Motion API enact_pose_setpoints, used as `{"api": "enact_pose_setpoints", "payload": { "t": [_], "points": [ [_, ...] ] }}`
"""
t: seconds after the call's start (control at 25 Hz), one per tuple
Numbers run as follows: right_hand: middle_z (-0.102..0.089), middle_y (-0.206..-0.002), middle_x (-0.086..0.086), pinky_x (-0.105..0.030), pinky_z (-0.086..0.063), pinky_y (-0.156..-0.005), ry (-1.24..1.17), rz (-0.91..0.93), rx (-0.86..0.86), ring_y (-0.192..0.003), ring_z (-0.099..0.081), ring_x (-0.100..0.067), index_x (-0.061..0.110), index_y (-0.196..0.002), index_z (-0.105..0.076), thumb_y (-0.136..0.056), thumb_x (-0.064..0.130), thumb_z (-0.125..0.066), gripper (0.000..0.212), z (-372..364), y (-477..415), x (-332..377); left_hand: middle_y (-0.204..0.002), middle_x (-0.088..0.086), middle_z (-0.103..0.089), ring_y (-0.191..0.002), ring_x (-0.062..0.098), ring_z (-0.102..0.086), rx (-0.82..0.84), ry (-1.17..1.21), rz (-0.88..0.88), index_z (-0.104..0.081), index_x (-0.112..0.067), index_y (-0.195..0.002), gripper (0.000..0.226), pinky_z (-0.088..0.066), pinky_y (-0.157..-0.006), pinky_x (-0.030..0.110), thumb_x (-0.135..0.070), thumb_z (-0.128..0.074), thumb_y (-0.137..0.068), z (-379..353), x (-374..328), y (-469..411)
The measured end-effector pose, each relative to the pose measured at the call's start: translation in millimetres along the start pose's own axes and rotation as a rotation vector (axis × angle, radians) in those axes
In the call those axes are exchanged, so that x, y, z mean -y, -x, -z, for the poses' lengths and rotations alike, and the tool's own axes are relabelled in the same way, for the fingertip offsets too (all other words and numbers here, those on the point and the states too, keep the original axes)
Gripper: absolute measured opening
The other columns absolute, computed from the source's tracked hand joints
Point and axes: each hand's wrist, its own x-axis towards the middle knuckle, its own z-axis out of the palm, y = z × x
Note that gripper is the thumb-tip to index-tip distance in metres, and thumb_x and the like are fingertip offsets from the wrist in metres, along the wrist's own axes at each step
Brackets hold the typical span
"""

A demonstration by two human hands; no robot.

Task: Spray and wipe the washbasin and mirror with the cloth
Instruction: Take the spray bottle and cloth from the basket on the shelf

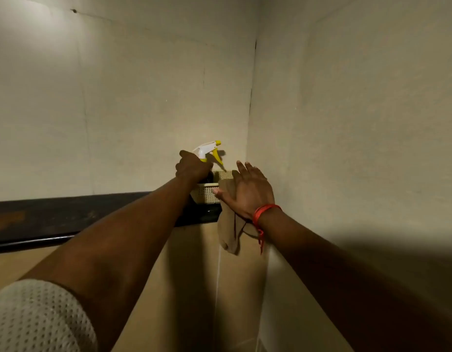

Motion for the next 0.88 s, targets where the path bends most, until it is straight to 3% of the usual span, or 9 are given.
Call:
{"api": "enact_pose_setpoints", "payload": {
  "t": [0.12, 0.24, 0.4, 0.56, 0.68, 0.88],
  "points": [
    [-0.041, -0.155, -0.010, -0.047, -0.035, -0.116, 0.052, 0.031, -0.065, -0.142, -0.040, -0.031, 0.014, -0.144, -0.049, -0.098, 0.063, -0.027, 0.071, -14, 0, -8, -0.132, 0.013, -0.065, -0.124, 0.034, -0.060, 0.051, -0.203, -0.022, -0.063, -0.012, -0.129, 0.070, -0.048, -0.101, 0.041, -0.055, -0.072, -0.074, 0, 4, -12],
    [-0.051, -0.148, -0.008, -0.049, -0.050, -0.099, 0.078, 0.001, -0.197, -0.128, -0.056, -0.034, 0.016, -0.137, -0.056, -0.102, 0.047, -0.035, 0.051, -22, 6, -7, -0.119, 0.017, -0.069, -0.113, 0.038, -0.063, -0.036, -0.167, -0.167, -0.071, -0.015, -0.119, 0.060, -0.050, -0.087, 0.043, -0.058, -0.060, -0.077, 0, 4, -8],
    [-0.048, -0.151, -0.002, -0.042, -0.054, -0.090, -0.184, -0.291, -0.280, -0.125, -0.057, -0.029, 0.024, -0.144, -0.046, -0.105, 0.044, -0.030, 0.047, -2, 9, -18, -0.111, 0.014, -0.072, -0.104, 0.034, -0.066, -0.290, 0.047, -0.379, -0.065, -0.015, -0.124, 0.058, -0.055, -0.084, 0.046, -0.061, -0.056, -0.090, 3, 0, 14],
    [-0.060, -0.137, -0.001, -0.043, -0.053, -0.092, -0.418, -0.430, -0.388, -0.111, -0.065, -0.033, 0.031, -0.138, -0.046, -0.104, 0.050, -0.022, 0.046, 30, -3, -34, -0.113, 0.007, -0.075, -0.101, 0.025, -0.068, -0.272, 0.211, -0.497, -0.058, -0.018, -0.133, 0.052, -0.048, -0.081, 0.031, -0.053, -0.058, -0.095, 20, -14, 36],
    [-0.061, -0.136, -0.001, -0.042, -0.051, -0.098, -0.523, -0.425, -0.429, -0.116, -0.063, -0.031, 0.034, -0.138, -0.046, -0.103, 0.052, -0.021, 0.047, 58, -2, -39, -0.114, 0.006, -0.075, -0.104, 0.024, -0.068, -0.290, 0.319, -0.464, -0.061, -0.022, -0.130, 0.052, -0.049, -0.085, 0.032, -0.060, -0.056, -0.094, 37, -32, 52],
    [-0.057, -0.142, 0.003, -0.029, -0.041, -0.109, -1.005, -0.354, -0.471, -0.131, -0.054, -0.019, 0.033, -0.142, -0.049, -0.105, 0.046, -0.034, 0.042, 112, 25, 1, -0.096, 0.007, -0.074, -0.088, 0.020, -0.069, -0.093, 0.752, -0.179, -0.069, -0.017, -0.092, 0.045, -0.051, -0.081, 0.033, -0.060, -0.074, -0.078, 66, -82, 101]
  ]
}}
